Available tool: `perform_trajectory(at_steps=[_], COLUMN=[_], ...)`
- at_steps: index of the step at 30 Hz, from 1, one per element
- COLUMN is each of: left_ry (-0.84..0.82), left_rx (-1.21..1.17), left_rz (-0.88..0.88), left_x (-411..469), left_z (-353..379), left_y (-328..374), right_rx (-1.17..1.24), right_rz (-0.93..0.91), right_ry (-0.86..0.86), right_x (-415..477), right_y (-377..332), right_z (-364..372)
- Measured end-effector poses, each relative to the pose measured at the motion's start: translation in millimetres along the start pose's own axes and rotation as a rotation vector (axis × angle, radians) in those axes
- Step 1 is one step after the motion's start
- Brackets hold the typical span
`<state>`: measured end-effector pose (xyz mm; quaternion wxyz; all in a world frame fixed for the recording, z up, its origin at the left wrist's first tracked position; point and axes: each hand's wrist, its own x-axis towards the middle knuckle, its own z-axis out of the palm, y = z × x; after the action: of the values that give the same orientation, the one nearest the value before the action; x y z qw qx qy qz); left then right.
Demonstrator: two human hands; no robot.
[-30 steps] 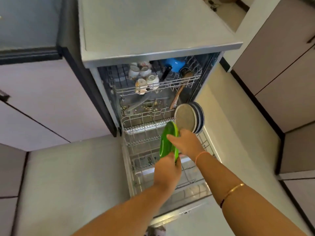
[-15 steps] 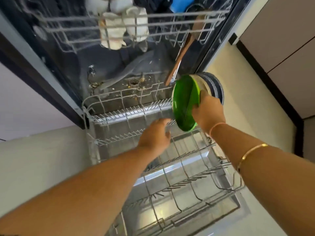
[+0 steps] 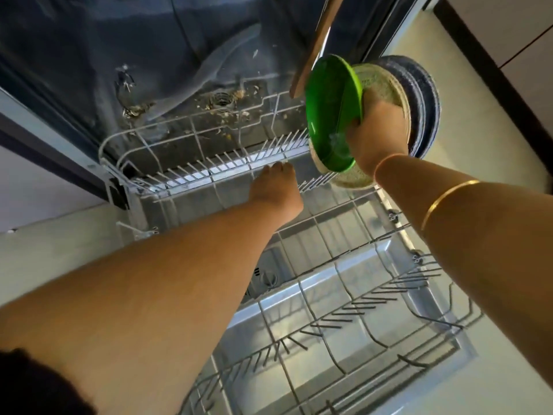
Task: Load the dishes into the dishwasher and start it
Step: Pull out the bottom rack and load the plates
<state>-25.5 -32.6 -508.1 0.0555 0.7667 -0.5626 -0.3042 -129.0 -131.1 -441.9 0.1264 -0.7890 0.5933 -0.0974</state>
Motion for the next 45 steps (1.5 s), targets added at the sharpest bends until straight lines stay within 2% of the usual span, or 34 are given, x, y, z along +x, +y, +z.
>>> perform_trajectory(at_steps=[5,10,13,16,18,21,24,26,28,31,35,39,43,45], left_ry=[-0.007,-0.028,-0.11,-0.113,-0.058,0.047,0.095,0.083,0.091,0.112,0.122,0.297,0.521,0.652], left_rx=[0.001,-0.005,0.0,-0.012,-0.031,-0.057,-0.115,-0.15,-0.164,-0.231,-0.311,-0.346,-0.31,-0.305], left_rz=[0.026,0.029,0.02,0.012,0.005,-0.01,-0.043,-0.079,-0.109,-0.129,-0.183,-0.26,-0.3,-0.299], left_x=[6.4,9.3,6.6,1.3,-4.8,-16.5,-42.6,-63.7,-88.8,-142.7,-238.9,-349.9,-426.1,-452.5], left_z=[4.9,6.7,13.1,16.0,12.8,0.7,-19.5,-34.9,-60.7,-107.8,-166.6,-262.6,-336.8,-374.7], left_y=[4.8,6.9,4.3,2.4,3.7,8.6,14.4,15.7,15.2,16.8,1.7,-11.7,-30.8,-41.4], right_rx=[-0.06,-0.089,-0.052,-0.03,-0.001,0.12,0.338,0.446,0.496,0.528,0.562,0.547,0.451,0.416], right_rz=[-0.044,0.15,0.192,0.226,0.247,0.248,0.385,0.484,0.484,0.407,0.167,-0.201,-0.442,-0.593], right_ry=[-0.117,-0.319,-0.392,-0.462,-0.441,-0.294,-0.19,-0.181,-0.244,-0.292,-0.356,-0.347,-0.361,-0.278], right_x=[0.9,1.9,4.2,-0.3,-10.4,-33.2,-67.1,-90.0,-111.1,-136.0,-178.6,-225.2,-251.2,-257.9], right_y=[0.5,-2.5,-4.8,-5.1,-4.3,-9.2,-32.2,-53.7,-80.5,-120.9,-179.3,-244.8,-320.6,-365.5], right_z=[19.8,35.3,31.9,26.9,24.7,17.0,3.0,-5.9,-22.6,-61.4,-131.4,-202.4,-258.9,-276.5])
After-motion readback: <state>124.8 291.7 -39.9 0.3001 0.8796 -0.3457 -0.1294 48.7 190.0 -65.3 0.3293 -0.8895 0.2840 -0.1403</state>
